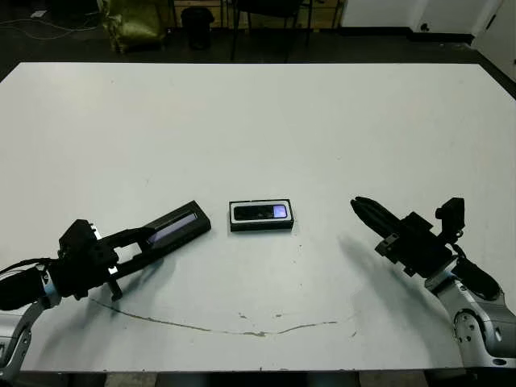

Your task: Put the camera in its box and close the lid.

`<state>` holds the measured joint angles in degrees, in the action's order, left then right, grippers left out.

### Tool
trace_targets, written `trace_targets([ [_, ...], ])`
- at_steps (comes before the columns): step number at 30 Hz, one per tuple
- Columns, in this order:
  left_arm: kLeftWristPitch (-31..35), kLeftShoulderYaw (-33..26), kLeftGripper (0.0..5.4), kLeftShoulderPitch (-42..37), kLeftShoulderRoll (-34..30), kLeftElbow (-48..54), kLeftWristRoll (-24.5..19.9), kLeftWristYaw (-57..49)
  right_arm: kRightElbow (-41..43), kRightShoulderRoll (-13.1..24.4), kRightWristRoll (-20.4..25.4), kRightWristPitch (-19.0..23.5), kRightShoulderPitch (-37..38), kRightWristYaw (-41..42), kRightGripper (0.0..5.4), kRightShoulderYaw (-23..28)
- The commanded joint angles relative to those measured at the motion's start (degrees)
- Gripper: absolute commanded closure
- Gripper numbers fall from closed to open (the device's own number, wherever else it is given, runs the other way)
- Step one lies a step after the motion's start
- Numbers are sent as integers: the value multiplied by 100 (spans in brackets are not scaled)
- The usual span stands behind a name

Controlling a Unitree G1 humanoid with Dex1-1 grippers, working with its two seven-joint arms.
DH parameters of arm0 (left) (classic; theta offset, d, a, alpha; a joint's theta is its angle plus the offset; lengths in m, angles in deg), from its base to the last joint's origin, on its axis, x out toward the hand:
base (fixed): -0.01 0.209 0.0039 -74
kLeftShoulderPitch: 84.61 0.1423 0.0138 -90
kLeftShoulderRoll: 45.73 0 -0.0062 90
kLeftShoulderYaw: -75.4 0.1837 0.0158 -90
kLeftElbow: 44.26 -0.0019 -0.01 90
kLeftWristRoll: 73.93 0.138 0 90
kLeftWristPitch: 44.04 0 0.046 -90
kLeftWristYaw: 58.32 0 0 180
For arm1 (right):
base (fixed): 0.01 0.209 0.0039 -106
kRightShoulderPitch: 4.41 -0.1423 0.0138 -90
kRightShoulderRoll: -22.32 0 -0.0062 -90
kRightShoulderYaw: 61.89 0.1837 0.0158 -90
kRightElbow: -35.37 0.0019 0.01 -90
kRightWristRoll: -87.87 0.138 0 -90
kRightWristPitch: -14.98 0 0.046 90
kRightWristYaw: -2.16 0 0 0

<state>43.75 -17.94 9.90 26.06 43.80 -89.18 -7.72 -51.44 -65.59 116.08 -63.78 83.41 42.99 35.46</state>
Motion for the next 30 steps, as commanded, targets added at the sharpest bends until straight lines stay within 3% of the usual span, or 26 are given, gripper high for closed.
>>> trace_targets([
  [1,414,163,516,206,-87,-32,236,-123,-63,83,-72,-11,24,-8,540,22],
  [3,462,197,539,238,-111,60,323,-229,-8,95,-54,91,34,-58,540,22],
  [12,401,321,539,209,-244,273,475,-261,24,87,-34,152,51,-113,540,8],
  [17,622,291,539,210,-333,531,237,-98,-26,92,-16,130,38,-53,540,12],
  [20,988,97,539,305,-393,1115,-307,113,-53,79,-26,101,32,-35,540,5],
  [22,898,-87,517,312,-389,1460,-806,442,-118,83,-33,42,10,33,540,-3],
  [30,625,-1337,332,951,-284,3333,-1596,97,-283,67,-56,-88,-41,174,540,-3],
])
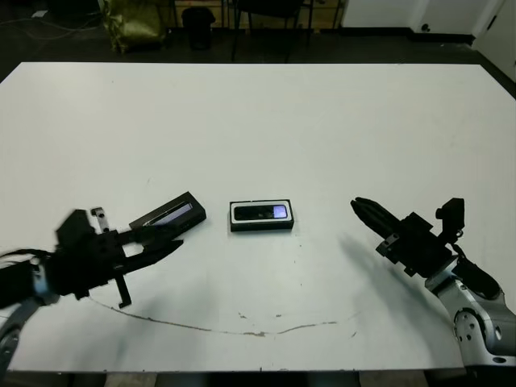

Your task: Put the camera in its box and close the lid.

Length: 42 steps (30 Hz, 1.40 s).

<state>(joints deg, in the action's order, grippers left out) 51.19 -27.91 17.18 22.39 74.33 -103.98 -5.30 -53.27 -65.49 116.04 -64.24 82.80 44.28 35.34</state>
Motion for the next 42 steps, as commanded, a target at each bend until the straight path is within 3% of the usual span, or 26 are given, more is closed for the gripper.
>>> trace_targets([
  [1,-102,-475,309,267,92,386,-190,-232,-103,62,-32,-5,19,43,540,11],
  [6,272,-866,189,283,-26,488,-364,-639,-39,80,-24,113,36,-11,540,3],
  [14,309,-653,1,-11,-105,-483,71,-644,-39,84,-44,123,18,-5,540,-9],
  [20,134,-4,1,-772,-185,-2166,204,330,-118,58,-94,9,10,18,540,-20],
  [25,348,498,1,-1550,-435,-3305,166,1537,43,56,-57,275,38,-174,540,-35],
  [34,503,943,1,-2327,-689,-4130,279,2710,210,72,-87,451,78,-395,540,-70],
  [42,444,956,1,-2451,-494,-4415,475,2359,216,81,-27,566,80,-390,540,-64],
])
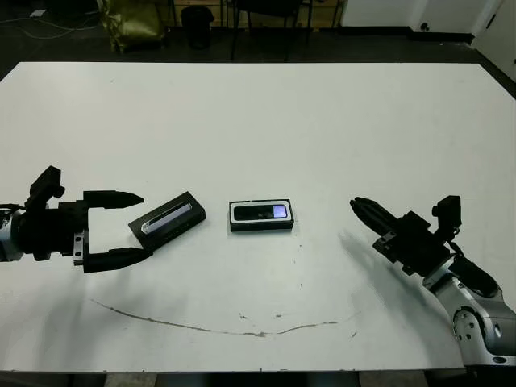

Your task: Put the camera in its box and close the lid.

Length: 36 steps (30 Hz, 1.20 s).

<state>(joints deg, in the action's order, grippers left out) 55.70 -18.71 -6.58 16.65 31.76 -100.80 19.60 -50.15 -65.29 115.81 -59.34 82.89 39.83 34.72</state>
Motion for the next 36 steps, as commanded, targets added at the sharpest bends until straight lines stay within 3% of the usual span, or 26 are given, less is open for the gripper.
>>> trace_targets([
  [1,-55,30,1,-94,114,-210,185,-178,-110,66,-10,87,68,62,540,-9],
  [6,-640,-50,1,-108,405,-482,435,-627,-150,65,-120,-84,74,115,540,-53],
  [15,-507,-126,1,135,659,-280,506,-1385,-250,40,-44,-26,36,224,540,2],
  [27,-56,58,1,-230,455,-922,368,-220,-250,19,-55,-52,49,189,540,11],
  [36,-134,95,1,-330,487,-1041,631,-309,-296,48,-24,-33,38,242,540,5],
])
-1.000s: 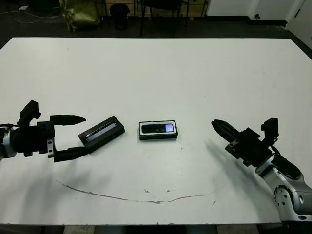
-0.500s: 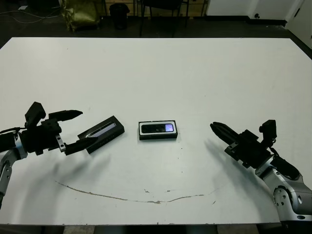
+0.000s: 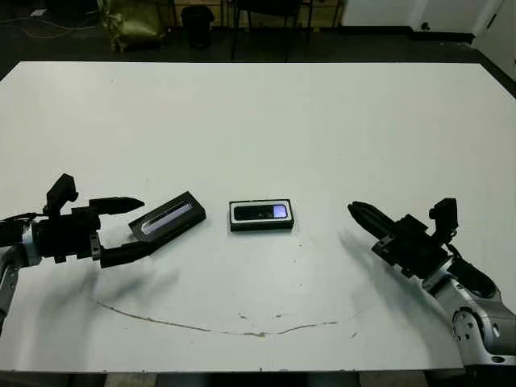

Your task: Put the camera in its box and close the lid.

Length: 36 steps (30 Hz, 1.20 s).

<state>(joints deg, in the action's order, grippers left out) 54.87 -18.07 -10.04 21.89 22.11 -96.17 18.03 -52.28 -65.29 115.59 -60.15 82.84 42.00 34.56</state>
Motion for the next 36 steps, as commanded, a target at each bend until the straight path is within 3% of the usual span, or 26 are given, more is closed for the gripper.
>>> trace_targets([
  [1,-72,30,1,26,-26,-69,220,-240,-92,44,13,58,41,34,540,24],
  [10,-321,99,1,41,74,-205,572,-819,-157,70,112,133,34,111,540,33],
  [13,-378,153,1,63,79,-193,575,-808,-138,82,-9,-7,53,89,540,1],
  [25,-175,183,1,217,145,-41,348,-661,-178,62,93,104,39,89,540,43],
  [36,-233,159,1,244,194,-200,430,-858,-240,51,192,186,31,137,540,62],
])
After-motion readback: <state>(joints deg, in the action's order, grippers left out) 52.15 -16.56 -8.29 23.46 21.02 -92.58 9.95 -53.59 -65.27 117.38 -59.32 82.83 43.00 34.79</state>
